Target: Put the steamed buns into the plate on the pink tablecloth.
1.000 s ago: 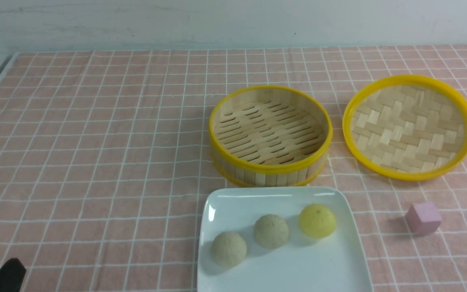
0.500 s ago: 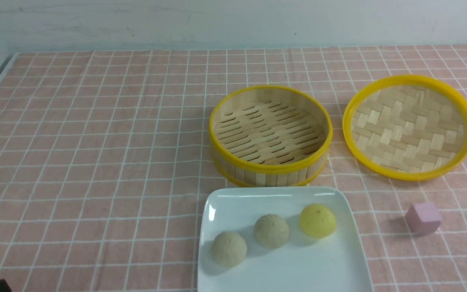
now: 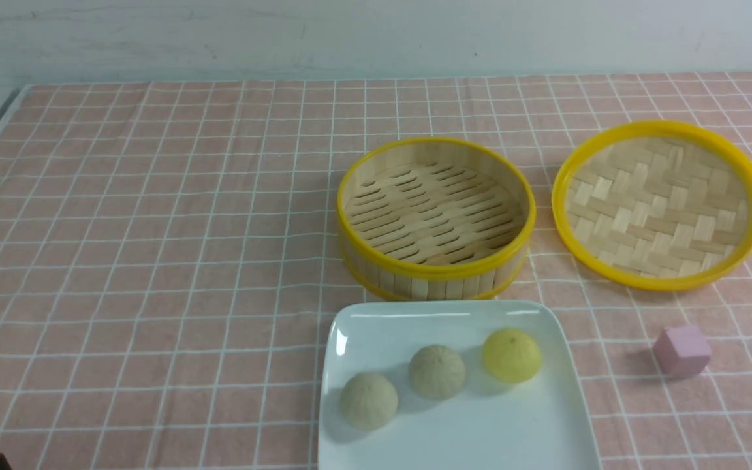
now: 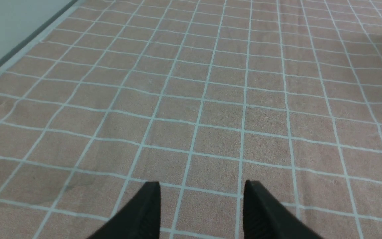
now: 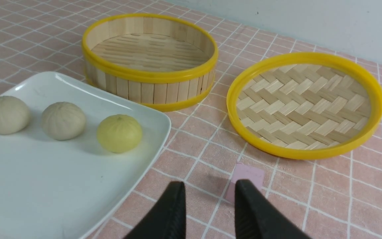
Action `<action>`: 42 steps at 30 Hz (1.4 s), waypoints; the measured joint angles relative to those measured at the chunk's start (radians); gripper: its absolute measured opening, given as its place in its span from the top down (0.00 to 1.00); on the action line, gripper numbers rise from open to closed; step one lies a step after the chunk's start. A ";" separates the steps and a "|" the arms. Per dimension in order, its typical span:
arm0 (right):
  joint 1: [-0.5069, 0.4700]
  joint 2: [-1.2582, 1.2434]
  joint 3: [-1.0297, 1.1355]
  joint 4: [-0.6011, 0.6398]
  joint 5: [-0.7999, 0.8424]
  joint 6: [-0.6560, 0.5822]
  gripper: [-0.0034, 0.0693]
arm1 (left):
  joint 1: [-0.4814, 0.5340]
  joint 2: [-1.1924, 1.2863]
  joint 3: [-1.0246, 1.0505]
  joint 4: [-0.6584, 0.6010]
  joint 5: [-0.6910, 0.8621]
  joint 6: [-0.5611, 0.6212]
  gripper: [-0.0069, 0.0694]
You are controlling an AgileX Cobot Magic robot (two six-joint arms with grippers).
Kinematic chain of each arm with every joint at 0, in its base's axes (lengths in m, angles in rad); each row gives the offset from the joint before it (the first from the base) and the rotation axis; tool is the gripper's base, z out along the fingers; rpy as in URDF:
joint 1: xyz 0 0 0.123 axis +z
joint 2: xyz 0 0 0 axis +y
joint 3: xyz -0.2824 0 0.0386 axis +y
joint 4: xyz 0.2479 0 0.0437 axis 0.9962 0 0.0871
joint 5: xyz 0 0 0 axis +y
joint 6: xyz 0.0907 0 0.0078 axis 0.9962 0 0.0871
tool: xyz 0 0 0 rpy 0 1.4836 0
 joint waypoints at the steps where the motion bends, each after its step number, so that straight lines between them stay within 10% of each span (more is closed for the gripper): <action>1: 0.000 0.000 0.000 -0.001 0.000 0.000 0.62 | 0.000 0.000 0.000 0.000 0.000 0.000 0.43; 32: -0.004 0.000 0.063 -0.023 -0.085 0.054 0.62 | 0.000 0.000 0.000 0.005 0.002 0.003 0.43; 42: -0.170 0.021 0.257 -0.064 -0.167 0.081 0.62 | 0.000 0.000 0.000 0.006 0.002 0.003 0.43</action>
